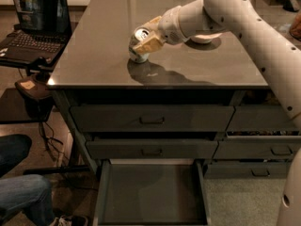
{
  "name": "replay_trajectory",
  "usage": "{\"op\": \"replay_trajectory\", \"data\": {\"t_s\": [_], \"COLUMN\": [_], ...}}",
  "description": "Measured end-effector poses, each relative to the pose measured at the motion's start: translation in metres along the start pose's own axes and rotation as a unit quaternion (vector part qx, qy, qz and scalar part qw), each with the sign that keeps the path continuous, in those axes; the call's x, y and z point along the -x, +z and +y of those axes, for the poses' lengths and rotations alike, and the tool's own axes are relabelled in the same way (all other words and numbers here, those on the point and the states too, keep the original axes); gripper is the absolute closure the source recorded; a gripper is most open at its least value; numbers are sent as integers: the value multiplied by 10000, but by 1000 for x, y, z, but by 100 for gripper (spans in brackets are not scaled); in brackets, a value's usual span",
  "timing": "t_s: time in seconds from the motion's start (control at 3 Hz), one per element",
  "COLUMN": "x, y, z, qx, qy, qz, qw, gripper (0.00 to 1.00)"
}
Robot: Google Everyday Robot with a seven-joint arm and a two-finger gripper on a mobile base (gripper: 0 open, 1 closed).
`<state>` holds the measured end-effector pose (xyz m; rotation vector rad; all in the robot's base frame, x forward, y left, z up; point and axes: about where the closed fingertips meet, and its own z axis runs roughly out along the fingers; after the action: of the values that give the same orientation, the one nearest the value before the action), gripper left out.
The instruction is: Pick 7up can from bottom drawer and place on counter
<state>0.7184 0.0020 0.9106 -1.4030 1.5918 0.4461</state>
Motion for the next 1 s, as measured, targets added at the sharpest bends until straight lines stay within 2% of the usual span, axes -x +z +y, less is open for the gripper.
{"op": "replay_trajectory", "data": {"t_s": [1.0], "x": [4], "y": [-2], "z": [-1], "qx": [1], "qy": [0], "qz": [0], "qw": [10000], "gripper": [13]}}
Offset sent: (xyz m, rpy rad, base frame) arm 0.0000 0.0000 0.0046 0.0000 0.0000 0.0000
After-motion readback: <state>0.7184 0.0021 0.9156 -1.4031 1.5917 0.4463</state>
